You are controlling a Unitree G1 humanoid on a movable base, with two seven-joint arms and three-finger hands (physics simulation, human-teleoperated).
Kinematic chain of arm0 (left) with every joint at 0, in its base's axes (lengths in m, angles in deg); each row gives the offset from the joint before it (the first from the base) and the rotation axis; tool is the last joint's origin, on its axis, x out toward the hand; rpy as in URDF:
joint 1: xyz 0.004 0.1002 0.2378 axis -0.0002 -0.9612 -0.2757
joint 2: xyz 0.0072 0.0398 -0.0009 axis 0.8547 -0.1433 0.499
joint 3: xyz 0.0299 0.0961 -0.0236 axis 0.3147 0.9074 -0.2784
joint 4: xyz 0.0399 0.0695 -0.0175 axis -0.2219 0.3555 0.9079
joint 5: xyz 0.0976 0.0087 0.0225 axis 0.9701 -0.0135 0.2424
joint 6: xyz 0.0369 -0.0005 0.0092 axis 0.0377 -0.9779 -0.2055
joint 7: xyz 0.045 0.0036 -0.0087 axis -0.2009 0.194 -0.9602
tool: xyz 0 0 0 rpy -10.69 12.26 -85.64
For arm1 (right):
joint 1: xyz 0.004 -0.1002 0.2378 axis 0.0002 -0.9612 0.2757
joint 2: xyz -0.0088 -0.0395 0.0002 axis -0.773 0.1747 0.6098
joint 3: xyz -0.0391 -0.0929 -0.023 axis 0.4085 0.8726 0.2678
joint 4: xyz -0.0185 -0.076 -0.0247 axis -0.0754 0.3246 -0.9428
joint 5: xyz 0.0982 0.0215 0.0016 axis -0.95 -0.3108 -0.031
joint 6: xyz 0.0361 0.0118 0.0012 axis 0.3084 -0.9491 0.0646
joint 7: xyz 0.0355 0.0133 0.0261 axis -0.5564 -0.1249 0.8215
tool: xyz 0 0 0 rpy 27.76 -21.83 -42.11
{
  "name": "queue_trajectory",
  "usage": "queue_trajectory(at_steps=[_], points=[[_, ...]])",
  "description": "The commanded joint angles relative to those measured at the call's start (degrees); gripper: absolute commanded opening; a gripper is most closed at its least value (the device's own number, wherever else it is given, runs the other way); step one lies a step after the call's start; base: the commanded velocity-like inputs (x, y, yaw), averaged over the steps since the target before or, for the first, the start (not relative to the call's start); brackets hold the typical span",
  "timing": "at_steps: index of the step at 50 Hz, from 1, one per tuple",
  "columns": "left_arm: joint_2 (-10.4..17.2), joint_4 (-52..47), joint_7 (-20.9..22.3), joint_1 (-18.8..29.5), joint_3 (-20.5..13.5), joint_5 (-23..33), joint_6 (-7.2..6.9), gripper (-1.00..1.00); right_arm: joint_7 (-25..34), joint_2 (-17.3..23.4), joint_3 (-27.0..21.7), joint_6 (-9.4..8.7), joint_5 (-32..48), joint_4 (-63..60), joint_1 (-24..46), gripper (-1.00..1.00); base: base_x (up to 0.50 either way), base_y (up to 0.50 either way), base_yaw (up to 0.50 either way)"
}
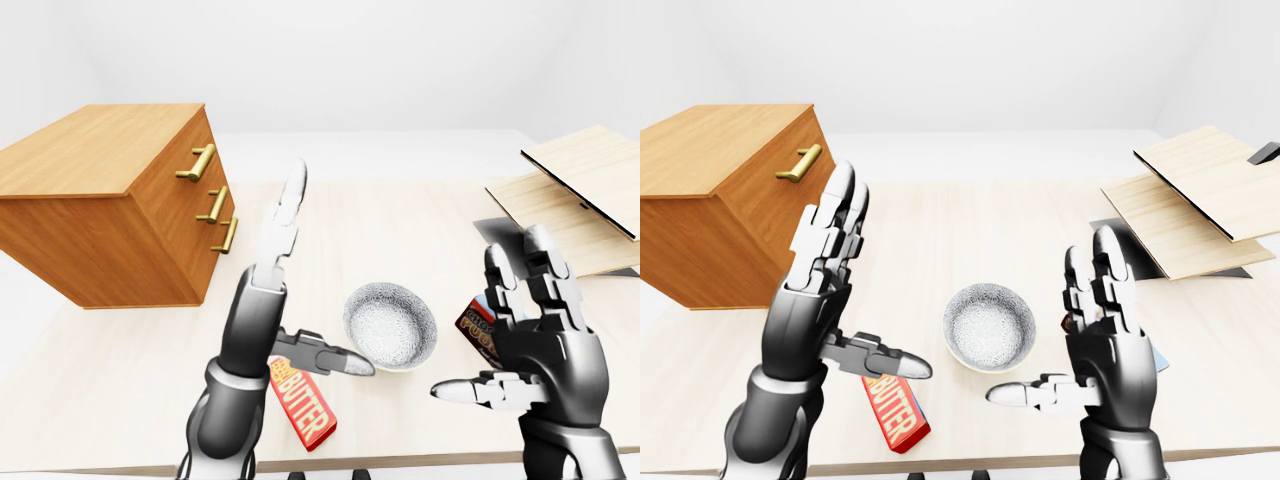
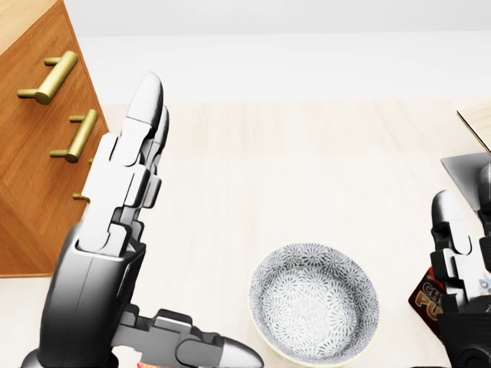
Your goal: Close the top drawer of the cabinet and put the bowl on top of it.
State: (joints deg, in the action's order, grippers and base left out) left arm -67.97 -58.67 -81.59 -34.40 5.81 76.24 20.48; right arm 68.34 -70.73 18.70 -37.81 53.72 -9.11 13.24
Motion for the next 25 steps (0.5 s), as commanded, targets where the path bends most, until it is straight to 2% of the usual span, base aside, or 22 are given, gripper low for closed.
queue_trajectory(at_steps=[1,8,11,25], points=[[0.38,-3.42,-1.56,-2.08,7.02,5.52,0.0,1.0,2.96,-2.06,-4.34,0.0,-2.43,-1.03,0.14,1.0,0.0,0.0,0.0],[0.81,-1.89,-3.43,-3.04,11.42,9.44,0.0,1.0,4.09,-3.31,-6.36,0.0,-3.61,-1.84,0.54,1.0,0.0,0.0,0.0],[1.0,-2.16,-4.11,-3.99,15.04,11.84,0.0,1.0,3.86,-3.37,-7.26,0.0,-3.97,-1.44,1.61,1.0,0.0,0.0,0.0],[0.1,-0.14,-5.99,-3.68,21.6,20.5,0.0,1.0,3.78,-3.7,-7.92,0.0,-4.7,-1.34,1.84,1.0,0.0,0.0,0.0]])
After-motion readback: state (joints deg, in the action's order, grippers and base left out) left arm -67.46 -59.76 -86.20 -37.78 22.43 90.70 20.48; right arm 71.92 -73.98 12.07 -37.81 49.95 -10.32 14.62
